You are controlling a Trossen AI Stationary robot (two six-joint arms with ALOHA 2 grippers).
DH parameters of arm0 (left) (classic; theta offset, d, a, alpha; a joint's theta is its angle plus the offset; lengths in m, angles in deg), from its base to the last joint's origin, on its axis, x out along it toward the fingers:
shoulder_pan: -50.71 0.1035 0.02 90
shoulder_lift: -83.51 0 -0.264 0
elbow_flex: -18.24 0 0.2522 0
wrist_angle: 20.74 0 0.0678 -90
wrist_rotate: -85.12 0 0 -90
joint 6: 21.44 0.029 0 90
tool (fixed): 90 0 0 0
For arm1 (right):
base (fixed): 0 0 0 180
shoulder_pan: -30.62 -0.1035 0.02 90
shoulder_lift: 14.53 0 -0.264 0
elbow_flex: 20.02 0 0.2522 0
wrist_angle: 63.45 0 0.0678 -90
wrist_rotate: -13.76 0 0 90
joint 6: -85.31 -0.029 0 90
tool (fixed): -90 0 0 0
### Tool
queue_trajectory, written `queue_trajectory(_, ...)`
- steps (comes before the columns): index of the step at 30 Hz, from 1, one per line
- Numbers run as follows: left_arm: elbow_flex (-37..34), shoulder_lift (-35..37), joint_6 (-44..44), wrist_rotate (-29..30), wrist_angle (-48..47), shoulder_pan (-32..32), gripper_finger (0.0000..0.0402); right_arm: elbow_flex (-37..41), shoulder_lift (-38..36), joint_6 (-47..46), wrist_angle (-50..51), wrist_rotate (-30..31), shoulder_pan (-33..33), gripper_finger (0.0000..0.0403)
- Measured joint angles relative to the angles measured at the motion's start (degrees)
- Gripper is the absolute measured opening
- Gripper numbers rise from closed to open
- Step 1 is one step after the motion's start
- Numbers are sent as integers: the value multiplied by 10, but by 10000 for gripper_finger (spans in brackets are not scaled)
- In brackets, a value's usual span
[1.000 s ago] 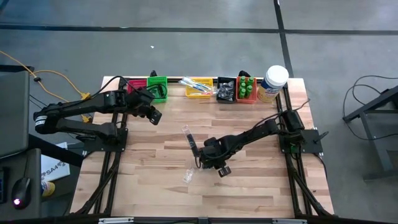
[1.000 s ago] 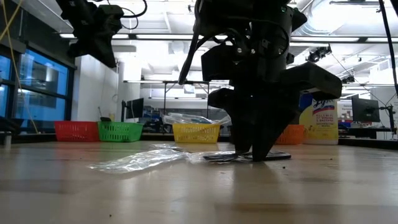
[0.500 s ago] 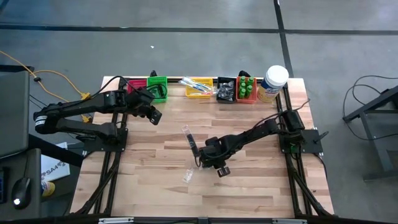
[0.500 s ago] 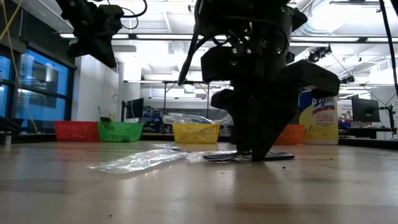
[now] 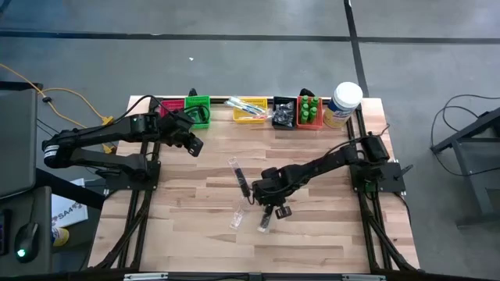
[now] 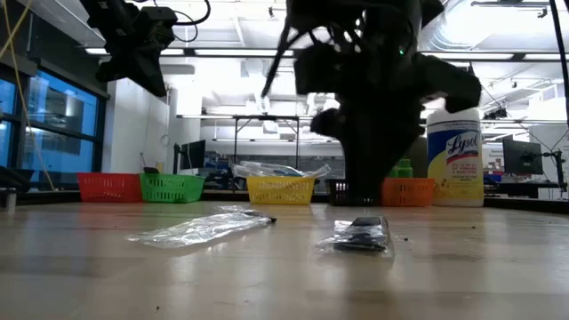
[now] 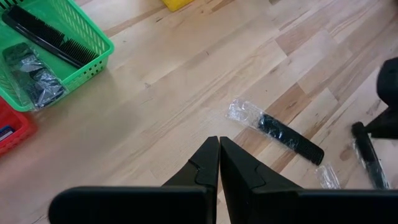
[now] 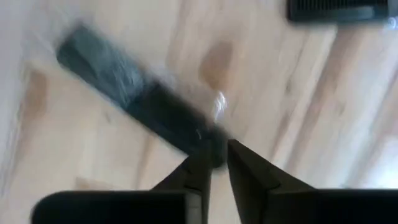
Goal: Pick & Place Travel size toiletries
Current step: Put the black comb into the green bin
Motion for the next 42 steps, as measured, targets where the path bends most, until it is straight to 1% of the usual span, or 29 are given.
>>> queue_trajectory(4,0,0,0,0,0,0,10,-1,-4,-10,8,-24,4,25)
queue_trajectory(6,0,0,0,0,0,0,10,-1,-4,-34,23,-40,3,24)
queue_trajectory(8,0,0,0,0,0,0,10,0,0,-72,28,-51,3,33)
queue_trajectory(11,0,0,0,-12,0,0,10,0,1,-179,32,-55,3,64)
queue_trajectory(16,0,0,1,-17,0,0,10,0,1,-334,27,-70,12,134)
queue_trajectory(20,0,0,8,-26,-1,0,10,0,1,-405,20,-79,15,183)
queue_trajectory(23,0,0,16,-33,-2,0,10,-1,1,-458,19,-67,15,202)
queue_trajectory(25,0,0,17,-33,-2,0,10,-1,1,-483,23,-51,14,204)
queue_trajectory(28,0,0,17,-35,-2,0,10,-1,1,-535,27,-38,14,196)
queue_trajectory(35,0,0,22,-49,-2,0,10,-1,1,-717,28,-50,4,164)
queue_trajectory(38,0,0,25,-51,-5,0,10,-1,1,-785,16,-32,-13,166)
queue_trajectory(42,0,0,42,-66,-4,0,10,-1,1,-862,-10,-8,-46,184)
